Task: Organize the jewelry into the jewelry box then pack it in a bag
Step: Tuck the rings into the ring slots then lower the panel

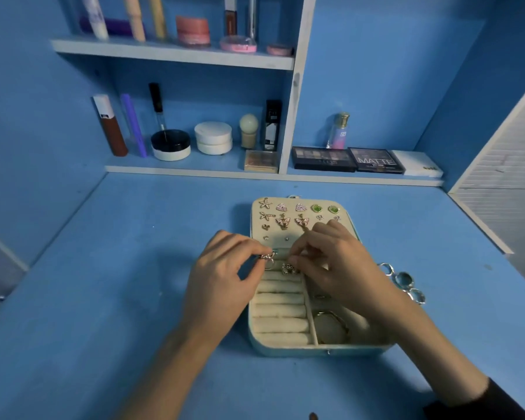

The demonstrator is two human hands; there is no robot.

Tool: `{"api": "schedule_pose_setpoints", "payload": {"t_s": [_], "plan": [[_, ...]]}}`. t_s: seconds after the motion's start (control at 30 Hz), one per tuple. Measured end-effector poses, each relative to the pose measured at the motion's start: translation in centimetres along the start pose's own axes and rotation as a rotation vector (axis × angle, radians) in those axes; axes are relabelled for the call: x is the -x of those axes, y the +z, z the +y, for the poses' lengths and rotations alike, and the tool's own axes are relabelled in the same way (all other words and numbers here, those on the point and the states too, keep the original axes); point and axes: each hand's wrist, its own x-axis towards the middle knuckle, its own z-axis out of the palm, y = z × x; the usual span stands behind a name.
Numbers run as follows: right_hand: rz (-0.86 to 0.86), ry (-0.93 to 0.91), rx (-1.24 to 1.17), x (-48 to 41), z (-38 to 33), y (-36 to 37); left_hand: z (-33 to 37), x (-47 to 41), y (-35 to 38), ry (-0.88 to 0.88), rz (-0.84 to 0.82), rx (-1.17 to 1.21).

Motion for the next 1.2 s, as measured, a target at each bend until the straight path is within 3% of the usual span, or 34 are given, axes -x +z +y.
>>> {"api": "schedule_pose_setpoints", "payload": {"t_s": [0.47, 0.9, 1.2], "plan": [[0.056, 0.039, -0.033, 0.7, 0.5, 0.9, 0.5, 0.0, 0.1, 0.098, -0.002, -0.134], [0.084, 0.019, -0.049, 0.8, 0.6, 1.1, 1.2, 0.1, -0.8, 0.098, -0.176, -0.172], [0.094, 0.016, -0.061, 0.8, 0.6, 1.0, 1.6, 1.0, -0.6, 0.117, -0.069, -0.127]]}}
